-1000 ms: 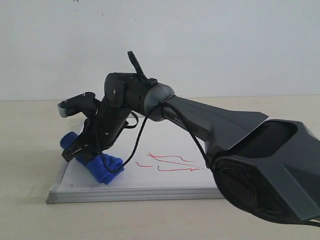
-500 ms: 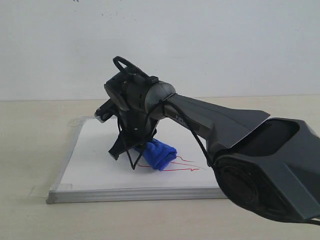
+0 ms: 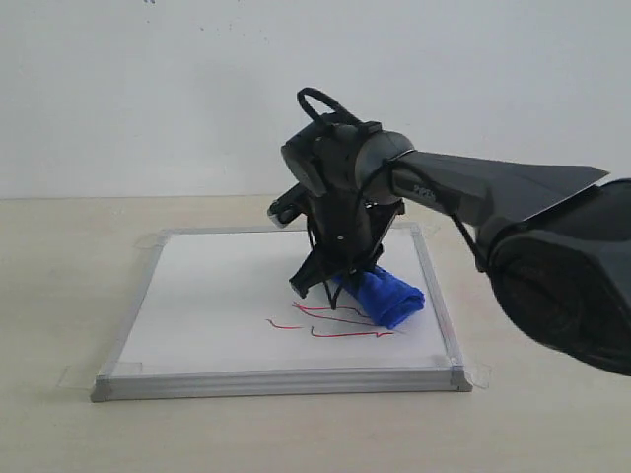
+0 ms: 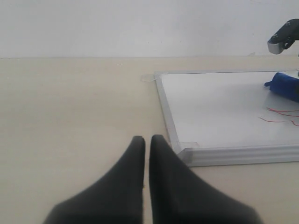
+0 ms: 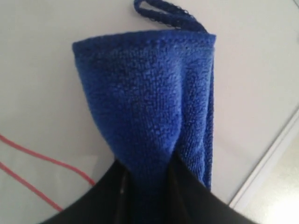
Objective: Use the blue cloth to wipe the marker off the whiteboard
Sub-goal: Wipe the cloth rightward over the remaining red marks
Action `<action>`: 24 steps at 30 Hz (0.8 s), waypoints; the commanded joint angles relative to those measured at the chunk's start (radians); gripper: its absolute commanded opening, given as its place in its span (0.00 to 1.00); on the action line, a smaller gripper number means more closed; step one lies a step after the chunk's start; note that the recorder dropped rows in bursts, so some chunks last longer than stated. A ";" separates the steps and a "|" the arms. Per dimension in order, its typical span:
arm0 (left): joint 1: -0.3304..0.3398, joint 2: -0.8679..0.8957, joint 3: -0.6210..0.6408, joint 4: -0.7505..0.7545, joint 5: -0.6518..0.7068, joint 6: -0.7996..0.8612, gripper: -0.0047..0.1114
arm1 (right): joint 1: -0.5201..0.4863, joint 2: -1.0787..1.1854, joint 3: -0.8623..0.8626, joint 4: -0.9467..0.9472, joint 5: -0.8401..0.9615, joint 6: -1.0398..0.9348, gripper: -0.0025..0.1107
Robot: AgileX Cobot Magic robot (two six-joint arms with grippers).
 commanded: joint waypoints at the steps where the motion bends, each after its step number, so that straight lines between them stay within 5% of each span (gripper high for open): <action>1: -0.008 0.003 0.003 -0.012 -0.006 0.005 0.07 | -0.027 -0.029 0.050 0.034 0.009 0.017 0.02; 15: -0.008 0.003 0.003 -0.012 -0.006 0.005 0.07 | 0.158 -0.029 0.050 0.517 -0.190 -0.169 0.02; 19: -0.008 0.003 0.003 -0.012 -0.006 0.005 0.07 | 0.182 -0.029 0.050 0.484 -0.182 -0.242 0.02; 24: -0.008 0.003 0.003 -0.012 -0.006 0.005 0.07 | 0.133 -0.020 0.050 0.222 -0.129 -0.090 0.02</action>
